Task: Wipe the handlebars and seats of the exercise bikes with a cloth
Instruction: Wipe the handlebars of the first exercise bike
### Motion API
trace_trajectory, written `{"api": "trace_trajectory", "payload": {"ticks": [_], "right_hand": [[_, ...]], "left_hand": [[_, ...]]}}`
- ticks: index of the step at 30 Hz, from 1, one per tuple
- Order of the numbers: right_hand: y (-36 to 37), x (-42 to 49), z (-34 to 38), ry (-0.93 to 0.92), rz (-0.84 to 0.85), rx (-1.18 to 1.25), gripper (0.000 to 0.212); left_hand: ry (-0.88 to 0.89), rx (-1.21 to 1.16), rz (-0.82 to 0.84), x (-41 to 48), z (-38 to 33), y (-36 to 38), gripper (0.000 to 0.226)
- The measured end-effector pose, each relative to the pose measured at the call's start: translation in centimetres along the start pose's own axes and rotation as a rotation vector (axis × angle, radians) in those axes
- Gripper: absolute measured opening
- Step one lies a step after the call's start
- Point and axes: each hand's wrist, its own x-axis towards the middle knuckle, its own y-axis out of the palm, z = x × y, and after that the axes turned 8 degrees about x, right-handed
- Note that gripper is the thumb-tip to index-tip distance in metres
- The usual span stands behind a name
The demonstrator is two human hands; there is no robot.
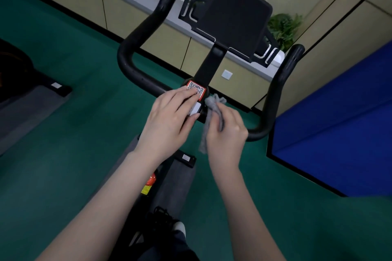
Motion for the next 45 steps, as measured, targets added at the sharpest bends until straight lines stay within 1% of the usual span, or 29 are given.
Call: {"api": "trace_trajectory", "payload": {"ticks": [2, 4, 7, 10, 14, 21, 24, 27, 29, 31, 33, 36, 41, 45], "right_hand": [[0.1, 0.5, 0.1, 0.0, 0.055, -0.001, 0.022], [-0.9, 0.6, -0.5, -0.008, 0.094, -0.052, 0.023], [-2.9, 0.7, -1.8, 0.003, 0.074, -0.124, 0.024], [-2.8, 1.2, -1.8, 0.012, 0.099, -0.11, 0.024], [-1.1, 1.6, -0.7, -0.046, 0.179, -0.061, 0.022], [-2.2, 1.7, -1.6, -0.061, 0.099, -0.131, 0.017], [-1.2, 2.9, -1.1, -0.033, 0.187, -0.155, 0.015], [-0.2, 5.0, -0.9, 0.06, 0.321, -0.19, 0.018], [-0.4, 6.0, -1.3, 0.124, 0.395, -0.212, 0.017], [-1.4, 6.3, -2.1, 0.132, 0.443, -0.256, 0.016], [-2.6, 6.1, -2.8, 0.115, 0.439, -0.286, 0.015], [-3.0, 5.6, -2.7, 0.089, 0.39, -0.266, 0.013], [-1.9, 5.1, -1.6, 0.0, 0.42, -0.2, 0.015], [-4.0, 4.3, -2.7, -0.012, 0.36, -0.175, 0.018]], "left_hand": [[0.004, 0.0, 0.005, 0.0, 0.0, 0.0, 0.041], [0.007, 0.001, 0.003, 0.0, 0.0, 0.1, 0.041], [0.001, 0.0, -0.014, 0.0, 0.0, 0.4, 0.041], [0.001, 0.002, -0.033, -0.1, 0.1, 0.6, 0.041], [0.007, -0.004, -0.03, -0.1, 0.3, 0.7, 0.042], [0.021, 0.001, -0.053, -0.1, 0.6, 0.9, 0.04], [0.018, -0.003, -0.051, -0.1, 0.6, 0.8, 0.041], [0.026, 0.002, -0.045, 0.0, 0.7, 0.7, 0.041], [0.035, 0.006, -0.045, 0.0, 0.7, 0.8, 0.041], [0.033, 0.007, -0.046, -0.1, 0.7, 0.8, 0.041], [0.027, 0.008, -0.049, -0.1, 0.7, 0.9, 0.041], [0.02, 0.007, -0.045, -0.2, 0.7, 1.0, 0.042], [0.022, 0.014, -0.038, -0.2, 0.8, 1.0, 0.042], [0.018, 0.013, -0.05, -0.2, 0.7, 1.2, 0.042]]}}
